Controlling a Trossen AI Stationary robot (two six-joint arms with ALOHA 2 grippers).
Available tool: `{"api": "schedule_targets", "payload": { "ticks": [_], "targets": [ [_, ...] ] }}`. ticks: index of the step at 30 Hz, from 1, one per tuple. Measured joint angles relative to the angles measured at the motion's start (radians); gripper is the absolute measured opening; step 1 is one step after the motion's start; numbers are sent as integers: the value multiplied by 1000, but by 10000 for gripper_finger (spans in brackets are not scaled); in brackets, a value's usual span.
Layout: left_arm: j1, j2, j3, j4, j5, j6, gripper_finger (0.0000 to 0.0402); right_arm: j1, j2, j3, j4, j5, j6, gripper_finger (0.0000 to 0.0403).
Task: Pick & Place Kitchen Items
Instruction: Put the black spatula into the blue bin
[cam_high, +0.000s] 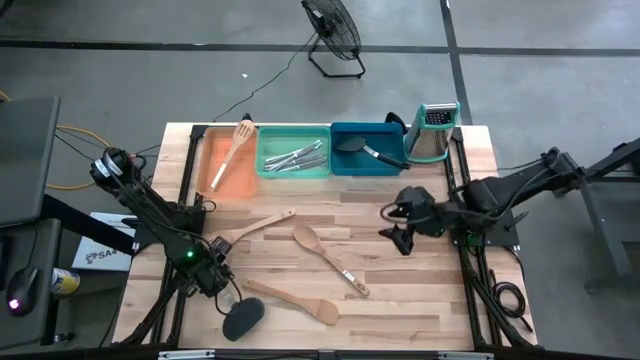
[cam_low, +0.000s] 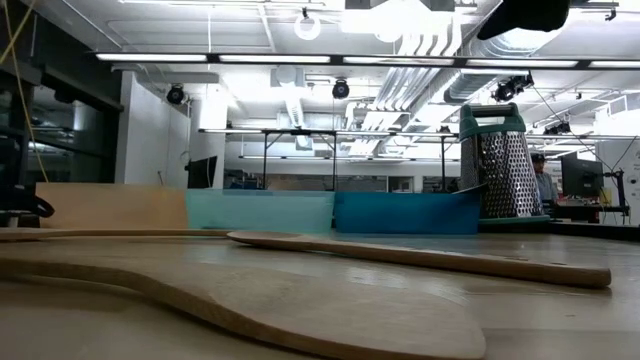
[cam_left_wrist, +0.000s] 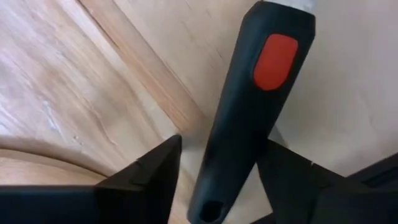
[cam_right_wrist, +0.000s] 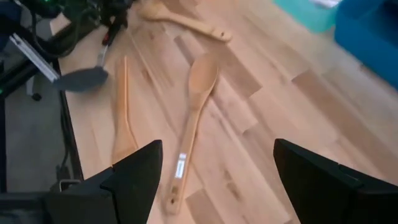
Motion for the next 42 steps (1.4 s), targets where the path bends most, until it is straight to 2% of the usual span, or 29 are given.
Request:
{"api": "schedule_targets", "payload": {
  "ticks": [8,14,21,28,36,39,42],
  "targets": [
    [0,10,-3,7,-5,5,101,111,79,0,0,-4,129,300],
    [1,11,0,9,0,-15,100,202,122,0,0,-4,267,300],
    [1,15,64,-36,-13,-21,100,309,156,0,0,0,423,300],
    [0,-1,107,-27,-18,-71,99,380,180,0,-3,27,508,300],
    [1,-41,203,-39,-125,-149,97,456,183,0,-55,27,577,300],
    [1,-51,259,-44,-210,-180,97,488,183,0,-84,32,584,300],
    [1,-51,330,-35,-330,-208,97,521,183,0,-100,93,581,300]
  ]
}}
